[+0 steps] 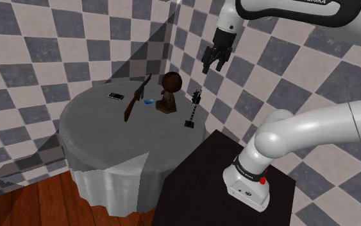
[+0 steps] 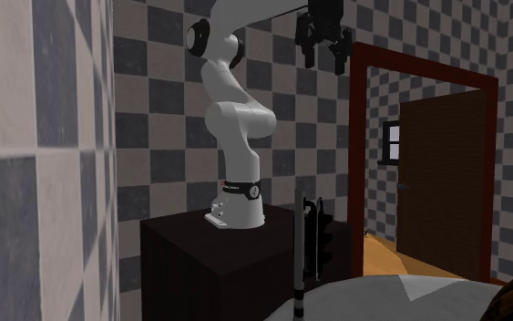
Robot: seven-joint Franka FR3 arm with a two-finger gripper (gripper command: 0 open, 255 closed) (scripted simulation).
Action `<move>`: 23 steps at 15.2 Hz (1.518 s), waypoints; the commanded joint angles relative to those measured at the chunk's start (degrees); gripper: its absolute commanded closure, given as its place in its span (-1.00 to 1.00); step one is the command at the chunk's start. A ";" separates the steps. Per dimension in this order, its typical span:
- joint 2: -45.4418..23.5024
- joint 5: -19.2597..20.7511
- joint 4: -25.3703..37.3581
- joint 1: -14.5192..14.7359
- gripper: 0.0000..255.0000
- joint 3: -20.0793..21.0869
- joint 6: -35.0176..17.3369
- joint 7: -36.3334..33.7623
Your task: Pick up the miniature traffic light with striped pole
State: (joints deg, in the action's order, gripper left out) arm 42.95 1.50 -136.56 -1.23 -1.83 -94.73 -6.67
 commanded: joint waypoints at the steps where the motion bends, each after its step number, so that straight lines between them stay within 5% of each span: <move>1: 0.00 0.00 0.00 0.00 -1.00 0.00 0.00 0.00; 12: -8.54 4.70 -12.27 -6.79 -1.00 -2.89 -25.60 -6.14; 23: -27.45 10.09 -15.00 -14.33 -1.00 -6.16 -52.09 -13.93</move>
State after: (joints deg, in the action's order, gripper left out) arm 17.51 11.13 -152.02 -14.88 -7.70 -144.64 -19.82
